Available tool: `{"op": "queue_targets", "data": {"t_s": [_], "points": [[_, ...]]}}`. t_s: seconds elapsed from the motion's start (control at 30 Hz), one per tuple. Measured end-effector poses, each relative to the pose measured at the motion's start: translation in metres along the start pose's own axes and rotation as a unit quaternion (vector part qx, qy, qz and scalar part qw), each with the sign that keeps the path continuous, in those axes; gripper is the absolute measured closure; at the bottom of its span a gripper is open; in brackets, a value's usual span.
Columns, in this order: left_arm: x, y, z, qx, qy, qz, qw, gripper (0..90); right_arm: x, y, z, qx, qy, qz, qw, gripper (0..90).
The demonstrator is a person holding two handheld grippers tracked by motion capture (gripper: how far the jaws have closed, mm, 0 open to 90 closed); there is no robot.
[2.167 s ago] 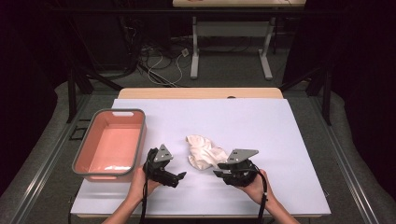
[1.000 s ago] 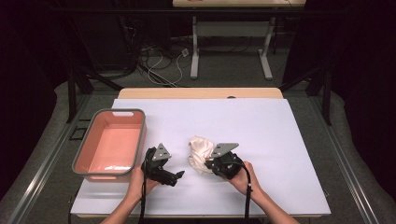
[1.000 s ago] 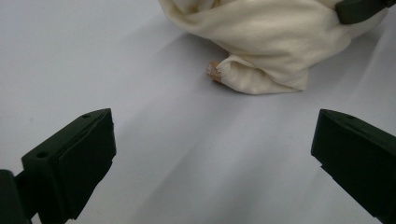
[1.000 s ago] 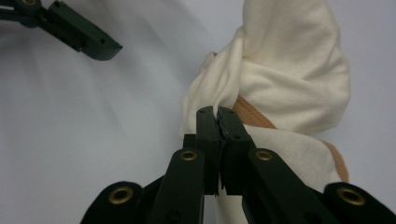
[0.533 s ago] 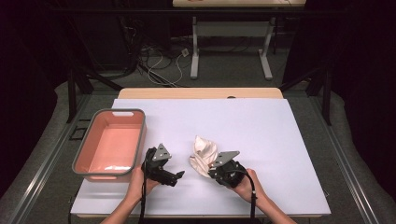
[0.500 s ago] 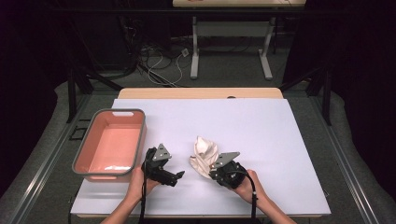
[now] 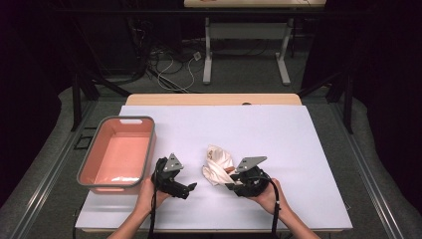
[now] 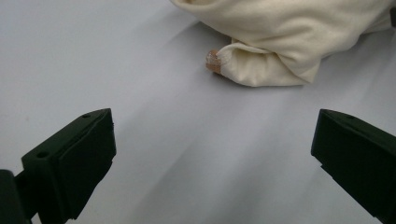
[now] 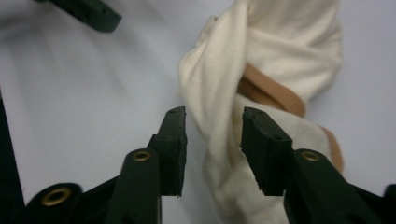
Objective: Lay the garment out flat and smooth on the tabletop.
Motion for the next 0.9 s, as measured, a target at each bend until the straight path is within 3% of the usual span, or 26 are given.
{"op": "queue_targets", "data": {"t_s": [0.2,0.4,0.47,0.5,0.6,0.7,0.9], "points": [[-0.001,0.001,0.002,0.003,0.001,0.003,1.0,0.0,-0.008,0.011,0.0,-0.028,-0.017,0.024,0.9992,52.5],[-0.001,0.002,0.004,0.006,0.003,0.005,1.0,0.0,-0.002,0.033,0.013,-0.036,-0.034,0.019,0.9986,54.1],[0.0,0.001,0.004,0.005,0.001,0.001,1.0,0.0,0.001,0.037,0.021,-0.032,-0.031,0.011,0.999,59.2],[0.0,0.001,0.004,0.005,0.002,0.001,1.0,0.0,0.006,0.038,0.028,-0.017,-0.037,0.007,0.9992,60.6],[0.001,0.0,0.004,0.005,0.003,0.003,1.0,0.0,0.008,0.036,0.034,-0.014,-0.042,0.001,0.999,79.3],[0.001,0.0,0.003,0.004,0.001,0.001,1.0,0.0,0.01,0.035,0.031,-0.015,-0.04,-0.012,0.999,84.0],[0.003,-0.001,0.001,0.003,0.002,0.0,1.0,0.0,0.017,0.031,0.023,-0.016,-0.033,-0.021,0.9991,84.4]]}}
Point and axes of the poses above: each handheld gripper's, and its own axes: z roughly forward along the jaws, y roughly out of its top, x roughly to its left, the point moved 2 cm from there along z, roughly forward along the jaws, and after that the axes turned 12 degrees about -y, right-handed, at the moved point
